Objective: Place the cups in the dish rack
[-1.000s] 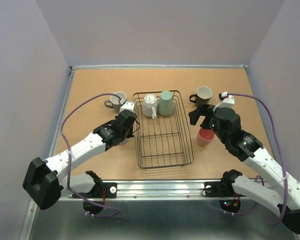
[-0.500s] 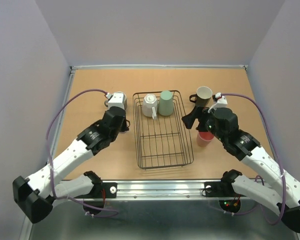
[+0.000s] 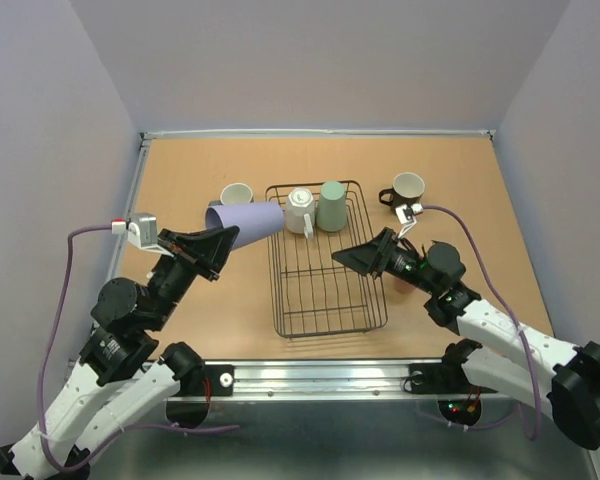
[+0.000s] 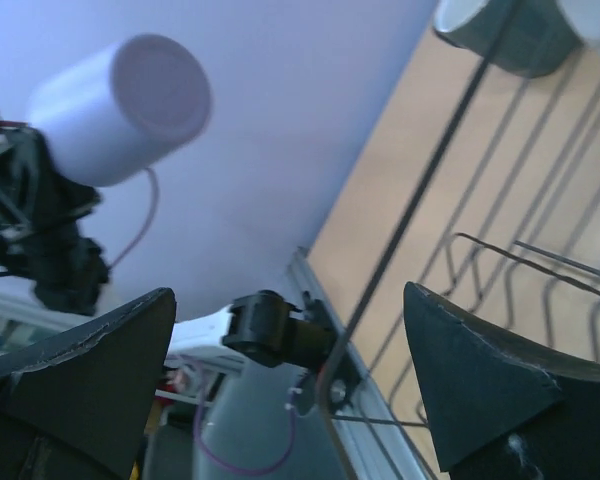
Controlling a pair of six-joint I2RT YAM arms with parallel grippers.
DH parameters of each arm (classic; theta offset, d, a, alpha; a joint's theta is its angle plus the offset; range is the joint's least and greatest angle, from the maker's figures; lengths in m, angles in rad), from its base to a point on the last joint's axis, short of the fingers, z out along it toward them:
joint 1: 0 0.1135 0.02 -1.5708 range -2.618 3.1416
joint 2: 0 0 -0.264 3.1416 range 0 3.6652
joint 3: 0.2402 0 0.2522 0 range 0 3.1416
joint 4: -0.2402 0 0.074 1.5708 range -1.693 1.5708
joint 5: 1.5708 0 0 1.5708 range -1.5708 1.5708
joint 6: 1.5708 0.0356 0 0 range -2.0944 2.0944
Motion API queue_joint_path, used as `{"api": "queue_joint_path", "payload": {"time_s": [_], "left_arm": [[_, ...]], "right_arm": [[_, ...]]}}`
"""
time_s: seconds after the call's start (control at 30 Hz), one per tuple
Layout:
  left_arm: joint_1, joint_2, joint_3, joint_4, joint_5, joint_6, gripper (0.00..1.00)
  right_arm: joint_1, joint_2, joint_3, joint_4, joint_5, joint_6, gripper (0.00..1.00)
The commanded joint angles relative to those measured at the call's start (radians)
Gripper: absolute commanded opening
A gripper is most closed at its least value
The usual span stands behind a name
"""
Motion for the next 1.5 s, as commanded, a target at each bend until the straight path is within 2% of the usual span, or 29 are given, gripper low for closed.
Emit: {"api": "queue_joint_path", "payload": {"time_s": [0.0,0.13,0.27,0.63,0.8,1.07,1.3,1.47], "left_arm": [[0.003,-0.027,-0.072,0.182,0.153,-0.102,0.0],[0.003,-0.044,-0.182,0.323,0.214,-0.185,0.0],[0.003,-0.043,-0.254,0.488,0.256,-0.268,0.0],[0.002,-0.023,-0.311,0.578,0.308,-0.332,0.0],[0.002,-0.015,-0.336,0.587,0.285,-0.349,0.0],[0.002,-0.024,-0.34,0.605,0.273,-0.352,0.0],[0.0,-0.01,-0.381,0.739,0.34,-0.386,0.0],[0.002,0.005,-0.414,0.774,0.351,-0.403,0.0]], "right_arm": [[0.023,0.048,-0.042,0.509,-0.091,0.196,1.0],[0.046,0.111,-0.031,0.657,-0.1,0.237,1.0],[0.053,0.157,-0.01,0.684,-0.097,0.246,1.0],[0.059,0.27,0.033,0.667,-0.068,0.245,1.0],[0.064,0.293,0.062,0.695,-0.078,0.256,1.0],[0.066,0.304,0.067,0.791,-0.088,0.28,1.0],[0.081,0.359,0.074,0.88,-0.078,0.32,1.0],[0.087,0.399,0.076,0.966,-0.078,0.349,1.0]]}}
